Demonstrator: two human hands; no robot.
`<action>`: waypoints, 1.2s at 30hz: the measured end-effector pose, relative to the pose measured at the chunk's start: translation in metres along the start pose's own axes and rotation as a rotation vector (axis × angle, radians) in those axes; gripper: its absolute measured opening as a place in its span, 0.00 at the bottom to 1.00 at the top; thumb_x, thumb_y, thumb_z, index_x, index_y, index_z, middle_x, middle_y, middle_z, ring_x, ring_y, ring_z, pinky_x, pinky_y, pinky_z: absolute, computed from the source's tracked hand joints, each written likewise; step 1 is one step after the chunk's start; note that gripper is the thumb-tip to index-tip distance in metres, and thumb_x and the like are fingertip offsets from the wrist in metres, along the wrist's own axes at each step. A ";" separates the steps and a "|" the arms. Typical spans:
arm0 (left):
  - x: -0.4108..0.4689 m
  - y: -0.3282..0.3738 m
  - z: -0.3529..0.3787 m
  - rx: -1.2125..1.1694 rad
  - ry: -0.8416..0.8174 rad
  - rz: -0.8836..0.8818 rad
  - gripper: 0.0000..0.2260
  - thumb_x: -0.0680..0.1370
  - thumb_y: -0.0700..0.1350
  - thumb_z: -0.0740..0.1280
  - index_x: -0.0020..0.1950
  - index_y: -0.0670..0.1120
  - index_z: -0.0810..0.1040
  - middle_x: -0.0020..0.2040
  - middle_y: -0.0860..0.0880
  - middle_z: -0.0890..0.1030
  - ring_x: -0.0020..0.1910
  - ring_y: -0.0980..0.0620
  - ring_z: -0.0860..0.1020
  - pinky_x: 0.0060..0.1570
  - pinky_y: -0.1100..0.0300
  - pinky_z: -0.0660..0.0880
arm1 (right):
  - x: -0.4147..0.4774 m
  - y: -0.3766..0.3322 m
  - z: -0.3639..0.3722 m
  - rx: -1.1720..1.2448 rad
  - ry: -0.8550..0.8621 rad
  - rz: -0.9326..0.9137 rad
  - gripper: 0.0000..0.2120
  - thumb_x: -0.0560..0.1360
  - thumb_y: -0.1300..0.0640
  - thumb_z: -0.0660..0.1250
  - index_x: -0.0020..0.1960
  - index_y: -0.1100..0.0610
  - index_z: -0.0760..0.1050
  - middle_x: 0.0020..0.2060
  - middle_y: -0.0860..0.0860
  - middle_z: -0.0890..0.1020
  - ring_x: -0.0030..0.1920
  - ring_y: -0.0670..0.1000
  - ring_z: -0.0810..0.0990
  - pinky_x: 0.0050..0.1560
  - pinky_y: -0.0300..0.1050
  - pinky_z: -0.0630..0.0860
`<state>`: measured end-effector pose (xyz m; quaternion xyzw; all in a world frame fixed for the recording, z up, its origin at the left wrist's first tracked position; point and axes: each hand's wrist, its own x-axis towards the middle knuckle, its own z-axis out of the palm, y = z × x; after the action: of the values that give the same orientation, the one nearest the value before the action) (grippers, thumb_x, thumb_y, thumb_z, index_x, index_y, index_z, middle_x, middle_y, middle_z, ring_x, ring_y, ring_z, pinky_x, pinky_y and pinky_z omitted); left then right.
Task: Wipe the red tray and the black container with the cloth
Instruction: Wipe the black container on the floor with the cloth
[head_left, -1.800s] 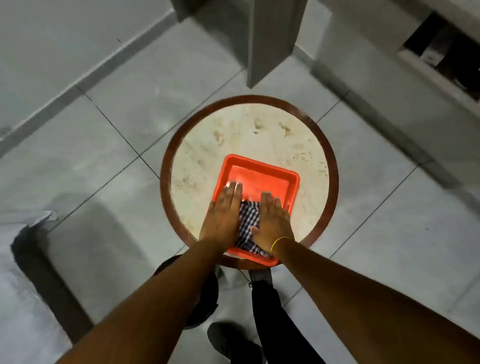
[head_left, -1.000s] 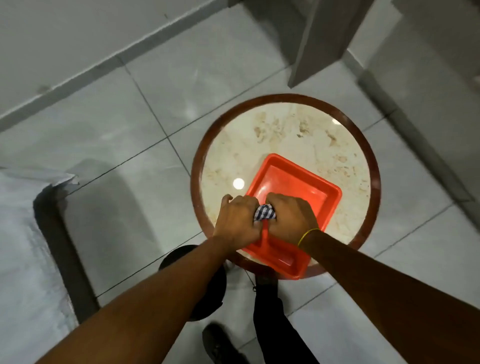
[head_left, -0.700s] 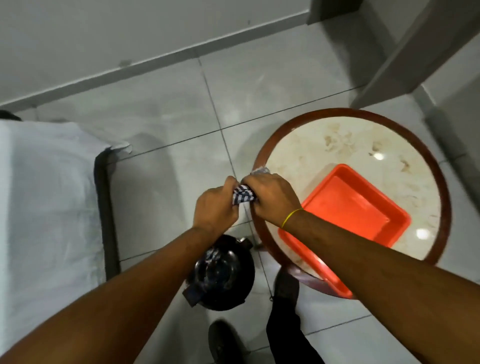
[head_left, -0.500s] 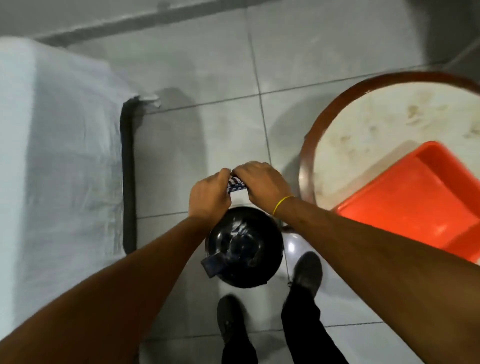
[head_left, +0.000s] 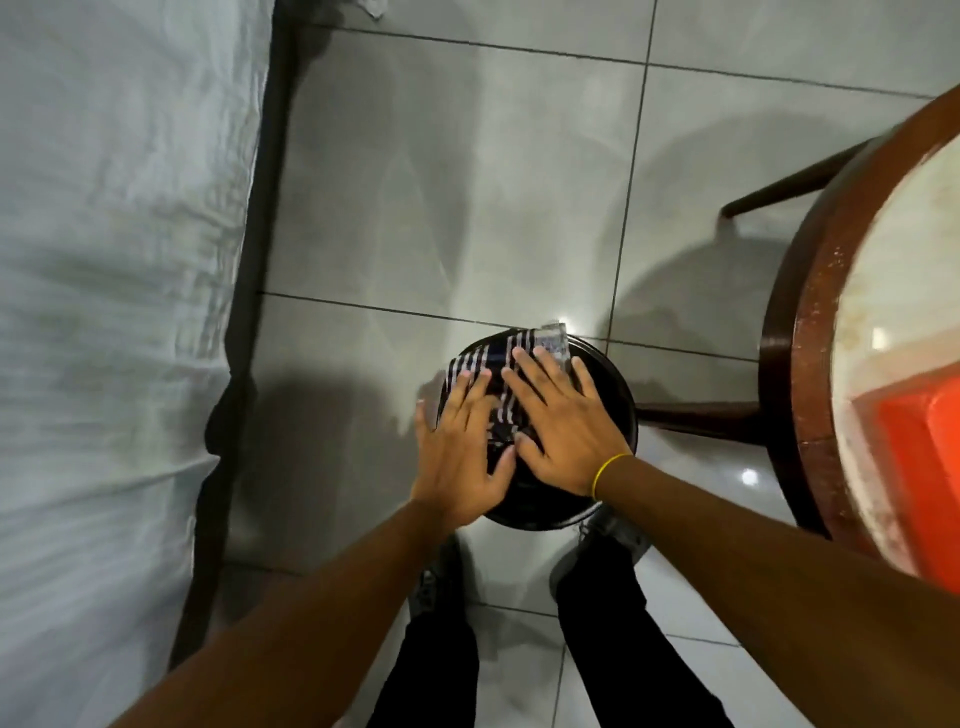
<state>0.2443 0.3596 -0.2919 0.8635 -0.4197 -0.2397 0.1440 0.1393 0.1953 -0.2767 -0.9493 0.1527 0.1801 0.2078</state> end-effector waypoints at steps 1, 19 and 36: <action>-0.003 -0.003 -0.001 -0.050 0.070 -0.089 0.26 0.75 0.58 0.65 0.71 0.53 0.69 0.81 0.51 0.64 0.83 0.51 0.53 0.75 0.36 0.51 | 0.004 -0.003 -0.003 0.002 0.045 0.006 0.40 0.80 0.39 0.58 0.88 0.52 0.56 0.89 0.53 0.53 0.89 0.57 0.50 0.85 0.70 0.51; 0.030 -0.045 0.047 -0.661 0.221 -1.297 0.15 0.74 0.47 0.63 0.49 0.38 0.84 0.44 0.40 0.84 0.40 0.40 0.82 0.47 0.46 0.81 | 0.047 -0.007 0.063 -0.166 0.282 -0.142 0.35 0.81 0.31 0.58 0.85 0.43 0.63 0.86 0.51 0.65 0.86 0.62 0.61 0.81 0.75 0.50; 0.027 -0.034 0.046 -0.712 0.390 -1.475 0.08 0.68 0.45 0.63 0.38 0.42 0.78 0.32 0.47 0.78 0.32 0.49 0.78 0.35 0.53 0.76 | 0.036 -0.081 0.083 0.519 0.506 1.632 0.40 0.82 0.30 0.53 0.87 0.49 0.56 0.83 0.61 0.64 0.78 0.71 0.67 0.69 0.79 0.66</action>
<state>0.2561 0.3568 -0.3542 0.8455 0.3850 -0.2371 0.2841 0.1780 0.2948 -0.3347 -0.4795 0.8580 0.0169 0.1834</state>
